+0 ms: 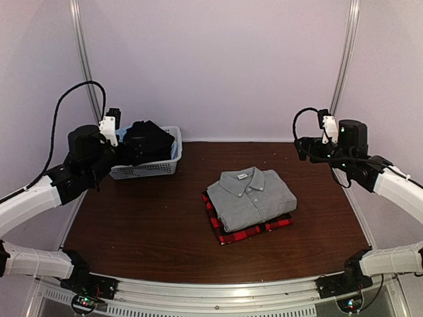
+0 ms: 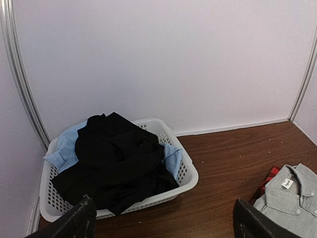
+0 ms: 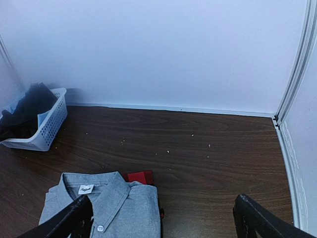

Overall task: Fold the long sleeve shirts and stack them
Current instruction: Move the square-folded shirt to the corner of the board.

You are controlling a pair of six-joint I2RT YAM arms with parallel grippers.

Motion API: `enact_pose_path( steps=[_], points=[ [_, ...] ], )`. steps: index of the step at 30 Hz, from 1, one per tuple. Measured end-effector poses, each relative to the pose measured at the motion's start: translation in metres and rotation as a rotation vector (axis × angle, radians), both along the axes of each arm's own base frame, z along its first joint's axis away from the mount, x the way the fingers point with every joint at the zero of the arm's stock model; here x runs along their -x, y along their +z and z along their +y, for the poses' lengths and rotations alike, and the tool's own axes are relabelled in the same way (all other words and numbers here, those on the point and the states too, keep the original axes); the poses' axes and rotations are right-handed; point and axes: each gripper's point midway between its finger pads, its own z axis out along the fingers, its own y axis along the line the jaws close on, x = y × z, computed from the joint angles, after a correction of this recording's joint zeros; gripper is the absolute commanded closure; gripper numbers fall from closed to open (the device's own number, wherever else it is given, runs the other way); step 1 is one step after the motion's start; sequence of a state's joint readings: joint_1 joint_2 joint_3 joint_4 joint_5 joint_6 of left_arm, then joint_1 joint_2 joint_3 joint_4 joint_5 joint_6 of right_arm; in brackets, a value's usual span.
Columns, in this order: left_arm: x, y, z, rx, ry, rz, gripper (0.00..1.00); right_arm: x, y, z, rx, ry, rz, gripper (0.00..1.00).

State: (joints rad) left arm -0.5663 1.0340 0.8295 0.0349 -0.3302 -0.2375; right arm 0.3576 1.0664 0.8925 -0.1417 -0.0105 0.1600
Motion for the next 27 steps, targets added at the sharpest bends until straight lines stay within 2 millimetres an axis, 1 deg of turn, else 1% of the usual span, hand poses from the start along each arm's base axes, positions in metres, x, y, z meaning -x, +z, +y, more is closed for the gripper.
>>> enact_pose_path(
  steps=[16, 20, 22, 23, 25, 27],
  points=[
    [-0.001, -0.004, -0.001, -0.006, -0.001, 0.010, 0.02, 0.001, -0.002, 0.003, -0.004, 0.018, 0.005, 0.00],
    [-0.001, -0.006, -0.002, -0.002, -0.005, 0.015, 0.02, 0.003, -0.002, 0.011, -0.015, 0.055, 0.011, 0.00],
    [-0.001, -0.009, -0.002, 0.001, -0.008, 0.021, 0.02, 0.007, -0.002, 0.025, -0.021, 0.097, 0.011, 0.00],
    [-0.001, -0.010, -0.003, 0.002, -0.008, 0.025, 0.02, 0.011, -0.004, 0.038, -0.021, 0.128, 0.014, 0.00],
    [0.000, -0.014, -0.003, 0.003, -0.010, 0.032, 0.02, 0.020, -0.013, 0.074, -0.009, 0.215, 0.033, 0.00],
    [0.000, -0.017, -0.003, 0.005, -0.013, 0.039, 0.02, 0.033, -0.034, 0.118, 0.021, 0.306, 0.084, 0.00]
  ],
)
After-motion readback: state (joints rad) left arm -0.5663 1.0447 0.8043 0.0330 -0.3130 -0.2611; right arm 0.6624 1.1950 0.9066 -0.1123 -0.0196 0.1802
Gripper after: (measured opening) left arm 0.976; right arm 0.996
